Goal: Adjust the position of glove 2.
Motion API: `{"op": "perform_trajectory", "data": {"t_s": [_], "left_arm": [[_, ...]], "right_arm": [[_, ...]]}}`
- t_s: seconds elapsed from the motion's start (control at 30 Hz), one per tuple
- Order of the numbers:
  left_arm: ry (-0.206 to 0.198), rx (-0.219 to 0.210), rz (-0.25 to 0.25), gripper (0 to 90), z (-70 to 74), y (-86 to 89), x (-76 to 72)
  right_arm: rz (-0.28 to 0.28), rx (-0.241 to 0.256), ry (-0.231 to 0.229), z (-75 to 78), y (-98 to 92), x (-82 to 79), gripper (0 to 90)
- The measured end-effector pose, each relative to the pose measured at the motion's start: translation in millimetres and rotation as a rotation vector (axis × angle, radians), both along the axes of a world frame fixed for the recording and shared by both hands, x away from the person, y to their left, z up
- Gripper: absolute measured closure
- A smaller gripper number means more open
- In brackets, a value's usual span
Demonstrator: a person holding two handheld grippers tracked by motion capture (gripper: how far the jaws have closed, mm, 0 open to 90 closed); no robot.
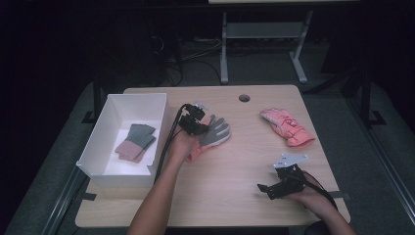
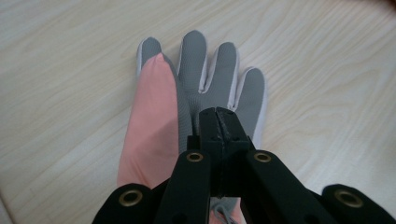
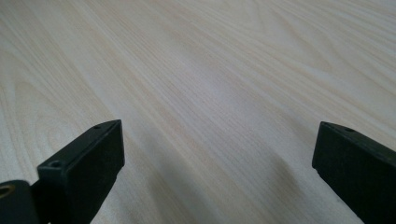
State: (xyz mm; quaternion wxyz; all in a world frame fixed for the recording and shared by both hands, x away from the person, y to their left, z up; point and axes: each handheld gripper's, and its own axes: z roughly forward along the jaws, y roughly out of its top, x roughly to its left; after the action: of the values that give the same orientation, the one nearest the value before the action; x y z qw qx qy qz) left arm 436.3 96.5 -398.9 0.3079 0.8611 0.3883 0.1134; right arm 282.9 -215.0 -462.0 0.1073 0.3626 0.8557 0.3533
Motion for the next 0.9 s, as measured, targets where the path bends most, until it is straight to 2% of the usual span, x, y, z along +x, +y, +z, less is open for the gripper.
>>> {"op": "perform_trajectory", "data": {"t_s": [0.03, 0.13, 0.27, 0.4, 0.43, 0.5, 0.73, 0.9], "left_arm": [[0.002, 0.015, -0.005, 89.8, -5.5, 0.0, 3.4], [0.005, 0.009, 0.002, 89.8, -11.2, -1.4, 5.7], [0.037, 0.007, 0.007, 89.8, -25.6, -3.4, 10.4], [0.053, 0.000, 0.005, 89.8, -33.2, -4.6, 10.9], [0.071, 0.007, -0.001, 89.8, -38.3, -5.7, 11.2], [0.080, 0.006, -0.001, 89.8, -41.9, -6.0, 11.4], [0.100, 0.009, -0.024, 89.9, -41.0, -7.4, 6.3], [0.135, -0.023, -0.069, 89.9, -41.3, -10.7, -5.2]], "right_arm": [[-0.003, 0.002, -0.001, -0.1, -0.6, -0.2, 1.9], [-0.009, 0.005, 0.000, -0.3, -1.2, -0.3, 1.9], [-0.007, 0.004, -0.003, -0.5, -2.3, -1.2, 1.9], [-0.006, 0.003, -0.004, -0.5, -2.6, -1.2, 2.0], [-0.007, 0.002, -0.002, -0.7, -2.9, -1.2, 2.0], [-0.012, 0.005, 0.000, -0.7, -2.8, -1.6, 1.9], [-0.003, 0.001, -0.004, -0.7, -2.7, -1.7, 1.9], [-0.004, 0.000, -0.001, -0.9, -2.5, -1.3, 1.9]]}}
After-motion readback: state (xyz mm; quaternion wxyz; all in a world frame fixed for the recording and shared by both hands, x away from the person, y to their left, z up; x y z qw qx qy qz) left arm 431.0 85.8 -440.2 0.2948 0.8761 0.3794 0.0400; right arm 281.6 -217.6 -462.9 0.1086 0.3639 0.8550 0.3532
